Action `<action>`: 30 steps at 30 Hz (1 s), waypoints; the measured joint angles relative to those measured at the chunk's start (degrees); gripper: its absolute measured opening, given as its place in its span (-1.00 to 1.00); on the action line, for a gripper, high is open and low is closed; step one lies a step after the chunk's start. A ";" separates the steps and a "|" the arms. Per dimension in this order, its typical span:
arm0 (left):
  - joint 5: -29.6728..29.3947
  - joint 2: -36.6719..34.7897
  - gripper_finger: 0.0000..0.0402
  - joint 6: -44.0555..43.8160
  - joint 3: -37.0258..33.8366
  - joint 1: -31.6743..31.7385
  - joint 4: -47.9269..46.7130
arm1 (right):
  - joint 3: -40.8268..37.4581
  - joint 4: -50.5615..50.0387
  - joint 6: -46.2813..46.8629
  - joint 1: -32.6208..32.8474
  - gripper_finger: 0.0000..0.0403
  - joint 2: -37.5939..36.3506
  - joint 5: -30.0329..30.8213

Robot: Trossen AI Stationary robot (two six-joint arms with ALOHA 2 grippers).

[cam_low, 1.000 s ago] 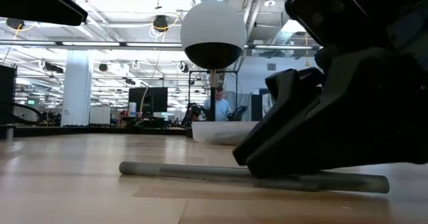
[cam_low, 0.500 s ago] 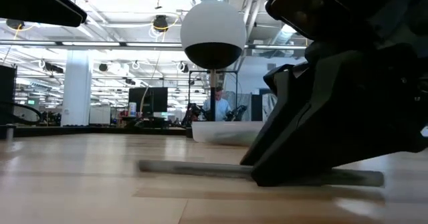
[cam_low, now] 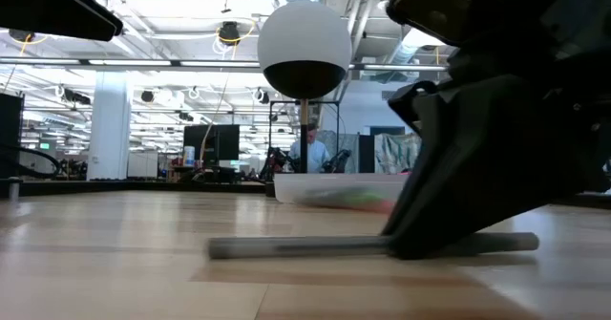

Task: Pick & place school supplies into a supply box
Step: Put the gray pen into the orange supply box

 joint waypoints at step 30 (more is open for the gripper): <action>1.64 -0.04 -0.36 0.46 0.00 0.00 -0.07 | 1.05 -28.24 3.08 1.99 -1.00 -8.22 7.71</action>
